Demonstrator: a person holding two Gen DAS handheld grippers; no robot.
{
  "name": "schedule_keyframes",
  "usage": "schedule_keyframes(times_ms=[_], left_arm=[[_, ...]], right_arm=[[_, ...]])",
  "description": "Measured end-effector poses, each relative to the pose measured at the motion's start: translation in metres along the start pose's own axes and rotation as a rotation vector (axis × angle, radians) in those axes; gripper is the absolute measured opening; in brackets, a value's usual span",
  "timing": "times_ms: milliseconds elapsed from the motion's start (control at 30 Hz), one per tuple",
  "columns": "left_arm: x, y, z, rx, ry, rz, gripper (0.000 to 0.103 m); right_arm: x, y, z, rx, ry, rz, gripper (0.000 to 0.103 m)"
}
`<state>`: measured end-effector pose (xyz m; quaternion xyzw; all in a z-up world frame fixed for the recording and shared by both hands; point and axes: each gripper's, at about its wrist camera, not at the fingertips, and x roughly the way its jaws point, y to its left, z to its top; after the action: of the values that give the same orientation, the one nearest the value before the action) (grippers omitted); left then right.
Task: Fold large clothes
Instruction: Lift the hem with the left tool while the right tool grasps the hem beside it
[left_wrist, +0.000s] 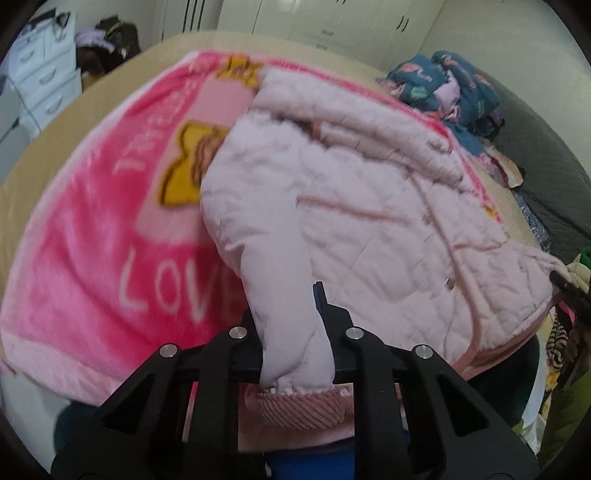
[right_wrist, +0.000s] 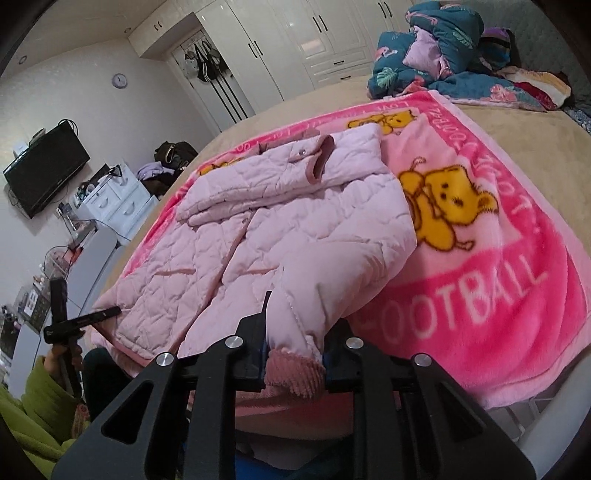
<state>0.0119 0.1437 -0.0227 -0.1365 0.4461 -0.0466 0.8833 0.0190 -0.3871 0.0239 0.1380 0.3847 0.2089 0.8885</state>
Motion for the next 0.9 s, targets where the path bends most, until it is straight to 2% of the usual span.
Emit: schedule_keyframes(times_ms=[100,433,900], left_arm=[[-0.006,-0.008,0.014,0.016,-0.038,-0.009,0.010],[-0.012,-0.017,0.037,0.038,-0.090,-0.008,0.010],[-0.014,-0.028,0.097,0.066,-0.176,0.011,0.010]], right_arm=[[-0.001,0.001,0.003,0.004,-0.016,0.000,0.018],[-0.003,-0.002,0.021,0.028,-0.066,0.011,0.018],[0.004,-0.003,0.072,0.026,-0.157,0.009,0.017]])
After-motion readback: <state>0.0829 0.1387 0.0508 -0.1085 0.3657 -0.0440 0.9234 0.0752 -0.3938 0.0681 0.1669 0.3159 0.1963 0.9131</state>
